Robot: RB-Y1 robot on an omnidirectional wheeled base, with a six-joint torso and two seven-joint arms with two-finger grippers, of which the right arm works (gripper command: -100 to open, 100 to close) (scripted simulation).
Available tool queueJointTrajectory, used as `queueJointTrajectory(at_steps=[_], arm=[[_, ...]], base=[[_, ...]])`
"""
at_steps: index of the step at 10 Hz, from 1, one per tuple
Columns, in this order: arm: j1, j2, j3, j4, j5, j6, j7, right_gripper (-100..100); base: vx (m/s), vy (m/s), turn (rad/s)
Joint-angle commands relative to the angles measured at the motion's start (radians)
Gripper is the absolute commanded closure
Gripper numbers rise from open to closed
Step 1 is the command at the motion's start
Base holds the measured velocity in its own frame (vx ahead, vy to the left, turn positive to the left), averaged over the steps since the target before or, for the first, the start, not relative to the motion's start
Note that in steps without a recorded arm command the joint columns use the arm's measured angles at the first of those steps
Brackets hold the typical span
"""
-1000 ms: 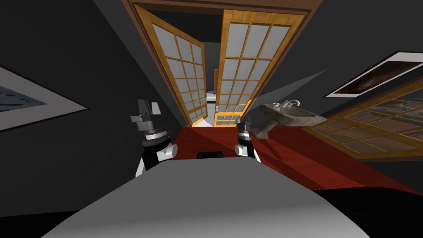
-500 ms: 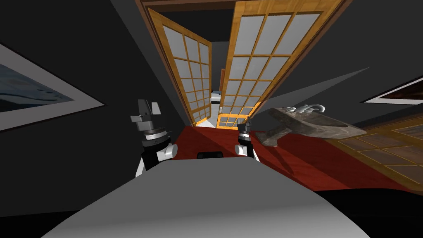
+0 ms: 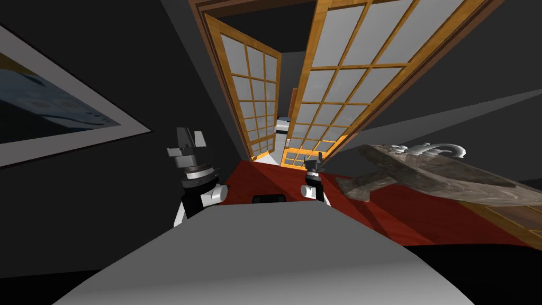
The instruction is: Push the door open
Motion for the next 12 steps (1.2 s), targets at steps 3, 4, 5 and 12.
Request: queueJointTrajectory(at_steps=[3, 4, 5, 12], arm=[[-0.029, -0.007, -0.022, 0.091, -0.064, -0.04, -0.065, -100], [-0.037, -0.008, -0.028, 0.114, -0.082, -0.051, -0.083, -100], [-0.037, -0.008, -0.028, 0.116, -0.082, -0.051, -0.083, -100], [-0.096, -0.009, -0.071, 0.296, -0.207, -0.128, -0.208, -100]], base=[[0.072, -0.064, 0.196], [0.071, -0.066, 0.233], [0.048, -0.046, 0.067], [0.062, -0.067, 0.201]])
